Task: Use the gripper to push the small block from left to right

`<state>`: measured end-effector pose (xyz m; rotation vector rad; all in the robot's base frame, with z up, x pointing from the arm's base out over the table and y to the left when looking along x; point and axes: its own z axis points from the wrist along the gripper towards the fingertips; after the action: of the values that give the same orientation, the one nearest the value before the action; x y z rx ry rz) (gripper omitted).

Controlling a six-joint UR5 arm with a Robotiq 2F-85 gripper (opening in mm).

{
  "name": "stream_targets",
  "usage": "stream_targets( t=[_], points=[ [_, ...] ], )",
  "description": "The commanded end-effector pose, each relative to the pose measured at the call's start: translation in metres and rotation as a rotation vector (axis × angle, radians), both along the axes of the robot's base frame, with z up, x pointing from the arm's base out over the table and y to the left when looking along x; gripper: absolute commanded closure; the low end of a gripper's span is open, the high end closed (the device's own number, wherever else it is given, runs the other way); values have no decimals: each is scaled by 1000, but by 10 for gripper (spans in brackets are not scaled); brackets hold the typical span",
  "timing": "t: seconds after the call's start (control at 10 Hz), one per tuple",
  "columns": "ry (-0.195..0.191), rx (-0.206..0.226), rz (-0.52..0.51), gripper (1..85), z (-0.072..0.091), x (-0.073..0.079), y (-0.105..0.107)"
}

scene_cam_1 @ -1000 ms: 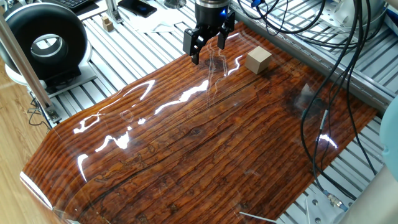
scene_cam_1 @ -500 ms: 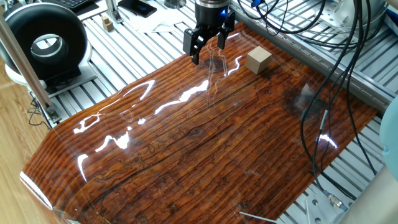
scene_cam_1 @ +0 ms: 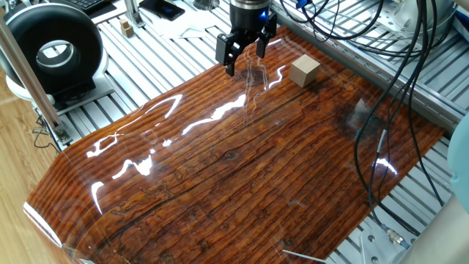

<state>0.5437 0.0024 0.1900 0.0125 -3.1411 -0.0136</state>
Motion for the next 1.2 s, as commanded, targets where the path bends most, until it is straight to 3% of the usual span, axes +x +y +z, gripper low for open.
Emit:
stream_targets(
  t=[0.0, 0.1, 0.8, 1.1],
  points=[
    [0, 0, 0, 17, 0, 0, 2],
    [-227, -27, -193, 847, 6, 58, -10],
    [-221, -34, -186, 847, 5, 56, -12],
    [-147, -64, -164, 847, 1, 36, -20]
  ],
)
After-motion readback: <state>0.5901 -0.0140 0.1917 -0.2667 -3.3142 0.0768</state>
